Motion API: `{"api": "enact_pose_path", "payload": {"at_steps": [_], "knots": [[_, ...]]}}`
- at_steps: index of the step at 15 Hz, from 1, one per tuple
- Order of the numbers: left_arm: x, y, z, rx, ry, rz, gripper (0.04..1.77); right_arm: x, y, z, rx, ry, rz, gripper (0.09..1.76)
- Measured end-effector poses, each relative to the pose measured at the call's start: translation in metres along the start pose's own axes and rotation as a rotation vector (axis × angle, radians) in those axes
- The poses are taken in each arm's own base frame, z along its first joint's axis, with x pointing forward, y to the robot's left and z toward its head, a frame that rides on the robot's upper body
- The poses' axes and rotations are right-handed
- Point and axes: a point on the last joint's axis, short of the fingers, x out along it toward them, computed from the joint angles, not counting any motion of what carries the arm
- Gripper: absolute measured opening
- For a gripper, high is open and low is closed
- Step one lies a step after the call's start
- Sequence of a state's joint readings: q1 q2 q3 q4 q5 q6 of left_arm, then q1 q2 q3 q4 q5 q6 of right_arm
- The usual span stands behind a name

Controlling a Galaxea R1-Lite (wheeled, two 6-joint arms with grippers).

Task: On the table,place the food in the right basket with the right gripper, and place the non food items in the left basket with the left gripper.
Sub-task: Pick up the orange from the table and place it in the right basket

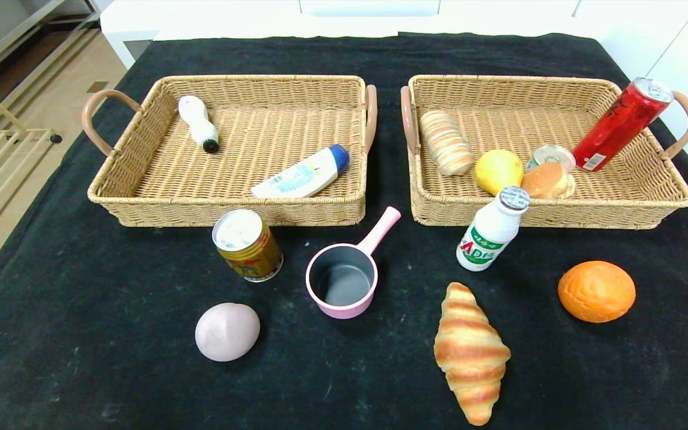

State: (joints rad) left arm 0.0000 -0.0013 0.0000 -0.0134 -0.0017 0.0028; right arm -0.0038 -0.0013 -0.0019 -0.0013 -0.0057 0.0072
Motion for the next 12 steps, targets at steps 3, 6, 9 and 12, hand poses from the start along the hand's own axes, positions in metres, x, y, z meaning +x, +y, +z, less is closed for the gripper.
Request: {"api": "enact_pose_path", "payload": {"at_steps": [3, 6, 9, 12], "knots": [[0.000, 0.000, 0.000, 0.000, 0.000, 0.000, 1.72, 0.000, 0.000, 0.000, -0.001, -0.004, 0.002, 1.71], [0.000, 0.000, 0.000, 0.001, -0.001, 0.000, 1.72, 0.000, 0.000, 0.000, 0.001, 0.001, 0.001, 1.71], [-0.003, 0.000, 0.010, -0.018, -0.038, -0.002, 1.72, -0.001, 0.000, 0.001, 0.021, 0.012, -0.011, 1.71], [-0.008, -0.001, 0.044, -0.037, -0.103, -0.067, 1.72, -0.004, 0.000, 0.034, 0.058, -0.020, 0.018, 1.71]]}}
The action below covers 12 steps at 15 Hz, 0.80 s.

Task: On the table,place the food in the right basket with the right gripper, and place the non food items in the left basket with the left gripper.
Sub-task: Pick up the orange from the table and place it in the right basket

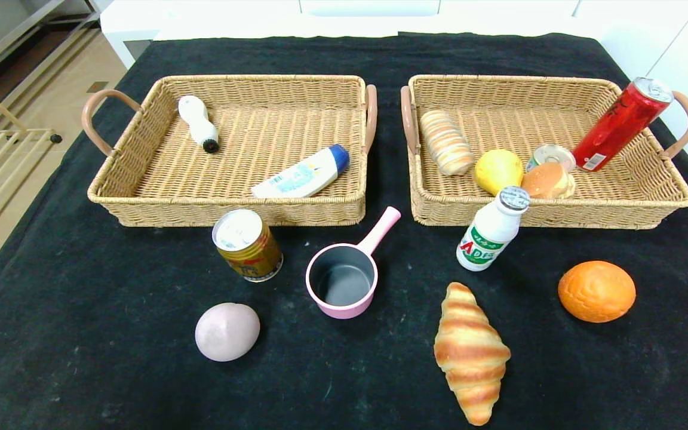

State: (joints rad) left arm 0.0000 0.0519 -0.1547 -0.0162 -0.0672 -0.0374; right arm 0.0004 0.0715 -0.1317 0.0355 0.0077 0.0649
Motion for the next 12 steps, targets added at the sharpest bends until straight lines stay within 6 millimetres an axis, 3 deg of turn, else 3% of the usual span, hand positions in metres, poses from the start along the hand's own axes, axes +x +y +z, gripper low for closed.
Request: {"api": "enact_pose_path", "payload": {"at_steps": [3, 6, 9, 12], "knots": [[0.011, -0.002, 0.035, -0.002, 0.023, -0.097, 1.72, 0.010, 0.003, 0.036, 0.011, 0.022, 0.122, 1.71], [0.036, -0.004, 0.072, -0.009, 0.083, -0.267, 1.72, 0.034, 0.007, 0.071, 0.007, 0.012, 0.243, 1.71], [0.071, -0.009, 0.099, -0.004, 0.155, -0.417, 1.72, 0.071, 0.017, 0.095, -0.001, 0.034, 0.294, 1.71], [0.104, -0.020, 0.109, 0.012, 0.225, -0.561, 1.72, 0.114, 0.028, 0.105, -0.010, 0.069, 0.311, 1.71]]}}
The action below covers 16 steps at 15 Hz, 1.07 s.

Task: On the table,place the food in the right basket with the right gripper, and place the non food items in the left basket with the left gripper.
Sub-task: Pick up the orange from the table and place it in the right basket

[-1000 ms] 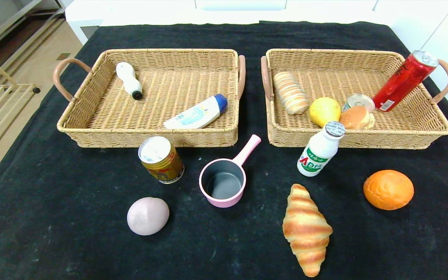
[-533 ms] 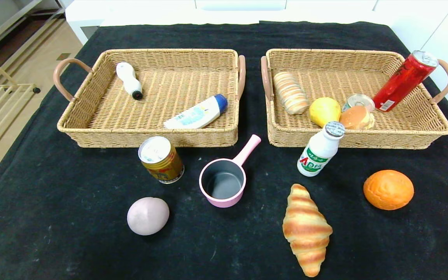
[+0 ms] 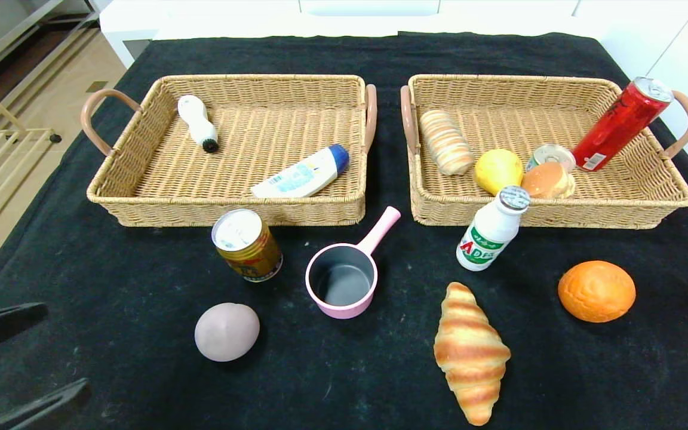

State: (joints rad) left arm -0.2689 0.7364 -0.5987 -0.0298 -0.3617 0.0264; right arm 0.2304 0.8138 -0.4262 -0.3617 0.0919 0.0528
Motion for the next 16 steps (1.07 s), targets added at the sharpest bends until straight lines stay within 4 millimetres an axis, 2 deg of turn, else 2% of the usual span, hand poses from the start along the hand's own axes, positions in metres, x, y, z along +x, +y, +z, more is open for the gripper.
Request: {"api": "enact_pose_path", "payload": {"at_steps": [3, 5, 8, 12, 16], "knots": [[0.031, 0.003, 0.012, 0.012, 0.008, -0.085, 1.72, 0.034, 0.005, 0.000, 0.001, 0.032, 0.052, 1.71], [0.048, 0.005, 0.017, 0.014, 0.014, -0.101, 1.72, 0.046, 0.011, -0.002, 0.001, 0.062, 0.062, 1.71], [0.068, 0.006, 0.026, 0.014, 0.027, -0.111, 1.72, 0.064, 0.018, 0.007, 0.003, 0.069, 0.084, 1.71], [0.087, 0.006, 0.027, 0.011, 0.064, -0.094, 1.72, 0.076, 0.033, 0.007, 0.002, 0.094, 0.087, 1.71], [0.089, 0.008, 0.027, 0.010, 0.072, -0.059, 1.72, 0.075, 0.037, 0.001, 0.001, 0.116, 0.104, 1.71]]}}
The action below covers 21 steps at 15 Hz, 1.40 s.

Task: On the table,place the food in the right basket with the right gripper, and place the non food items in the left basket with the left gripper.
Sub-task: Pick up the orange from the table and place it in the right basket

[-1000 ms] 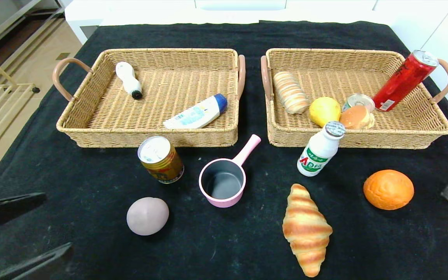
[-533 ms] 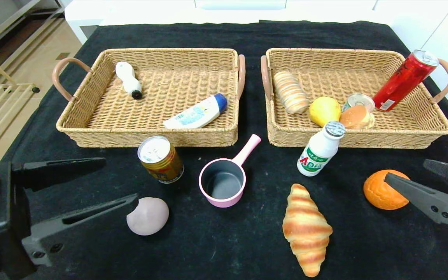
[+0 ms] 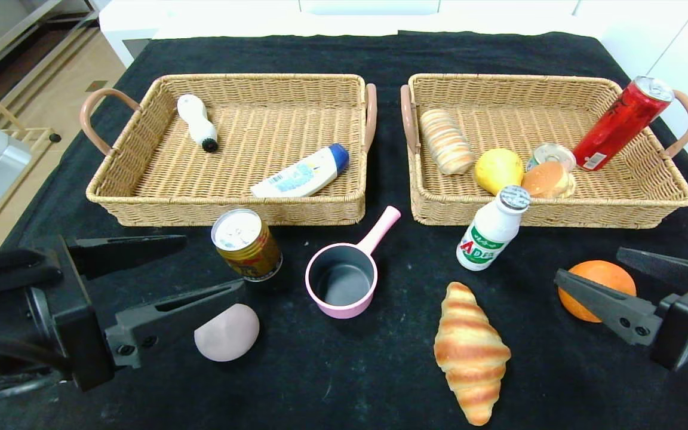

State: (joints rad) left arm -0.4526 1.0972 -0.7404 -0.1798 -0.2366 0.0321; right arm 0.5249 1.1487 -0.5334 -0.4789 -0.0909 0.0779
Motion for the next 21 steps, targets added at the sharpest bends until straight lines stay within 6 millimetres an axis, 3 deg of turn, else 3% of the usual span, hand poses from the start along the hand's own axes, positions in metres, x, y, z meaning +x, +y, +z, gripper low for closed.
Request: {"api": "enact_pose_path", "payload": {"at_steps": [16, 21], "knots": [[-0.005, -0.001, -0.002, 0.002, -0.001, 0.006, 1.72, -0.008, -0.002, 0.000, -0.010, 0.052, -0.100, 1.71], [-0.009, -0.002, 0.000, 0.008, -0.017, 0.006, 1.72, -0.019, -0.013, 0.027, -0.006, 0.149, -0.312, 1.71]]}}
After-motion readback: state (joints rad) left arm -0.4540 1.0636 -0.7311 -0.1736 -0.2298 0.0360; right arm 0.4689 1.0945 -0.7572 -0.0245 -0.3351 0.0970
